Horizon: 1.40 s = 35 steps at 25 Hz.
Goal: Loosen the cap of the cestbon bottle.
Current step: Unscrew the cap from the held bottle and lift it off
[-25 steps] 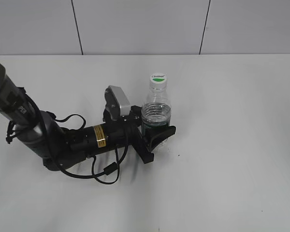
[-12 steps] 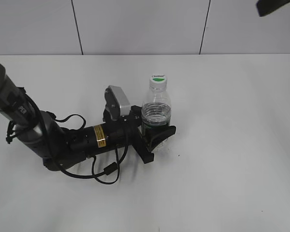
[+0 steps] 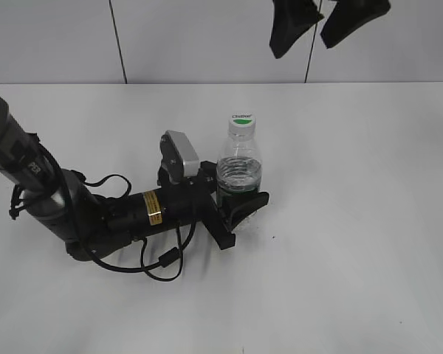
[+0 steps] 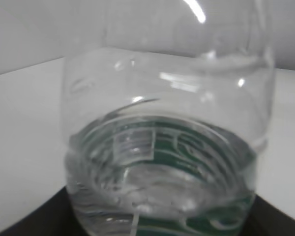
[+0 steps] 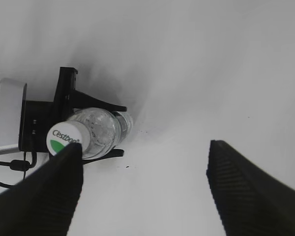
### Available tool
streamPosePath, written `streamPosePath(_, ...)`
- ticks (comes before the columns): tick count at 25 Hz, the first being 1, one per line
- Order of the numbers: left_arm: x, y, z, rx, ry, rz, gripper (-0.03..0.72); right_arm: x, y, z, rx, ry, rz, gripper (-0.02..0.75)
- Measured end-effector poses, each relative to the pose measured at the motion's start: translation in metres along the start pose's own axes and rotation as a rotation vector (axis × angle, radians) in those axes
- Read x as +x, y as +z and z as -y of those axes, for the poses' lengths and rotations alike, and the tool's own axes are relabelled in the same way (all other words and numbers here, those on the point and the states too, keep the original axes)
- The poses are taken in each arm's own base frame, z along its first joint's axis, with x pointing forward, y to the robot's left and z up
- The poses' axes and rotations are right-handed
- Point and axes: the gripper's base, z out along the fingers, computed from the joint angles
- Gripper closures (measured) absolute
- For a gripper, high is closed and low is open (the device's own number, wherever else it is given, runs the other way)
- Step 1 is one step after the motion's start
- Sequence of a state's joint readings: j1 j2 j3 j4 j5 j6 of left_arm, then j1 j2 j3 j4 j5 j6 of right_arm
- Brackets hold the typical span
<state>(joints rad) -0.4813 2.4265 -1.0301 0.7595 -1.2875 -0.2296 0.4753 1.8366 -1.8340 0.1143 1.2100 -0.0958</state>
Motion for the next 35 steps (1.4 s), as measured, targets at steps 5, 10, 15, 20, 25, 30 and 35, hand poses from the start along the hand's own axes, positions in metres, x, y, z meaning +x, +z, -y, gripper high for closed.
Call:
streamPosePath(5, 0.000, 0.000, 0.000, -0.001, 0.000, 0.000, 0.287, -0.002, 0.028, -0.013, -0.033, 0.001, -0.061, 0.141)
streamPosePath(10, 0.000, 0.000, 0.000, -0.002, -0.001, 0.000, 0.287, -0.001, 0.054, -0.030, -0.059, -0.025, -0.118, 0.141)
streamPosePath(15, 0.000, 0.000, 0.000, -0.002, -0.001, 0.000, 0.287, -0.003, 0.074, -0.040, -0.075, -0.024, -0.152, 0.141)
streamPosePath(20, 0.000, 0.000, 0.000, -0.002, 0.000, 0.001, 0.287, -0.008, 0.081, -0.043, -0.079, -0.029, -0.150, 0.141)
streamPosePath(25, 0.000, 0.000, 0.000, -0.003, 0.000, 0.001, 0.287, -0.007, 0.093, -0.043, -0.079, -0.027, -0.175, 0.141)
streamPosePath(30, 0.000, 0.000, 0.000, -0.004, -0.001, 0.001, 0.287, -0.007, 0.093, -0.044, -0.080, -0.029, -0.176, 0.141)
streamPosePath(35, 0.000, 0.000, -0.001, -0.004, -0.001, 0.002, 0.287, -0.007, 0.093, -0.044, -0.080, -0.029, -0.176, 0.143)
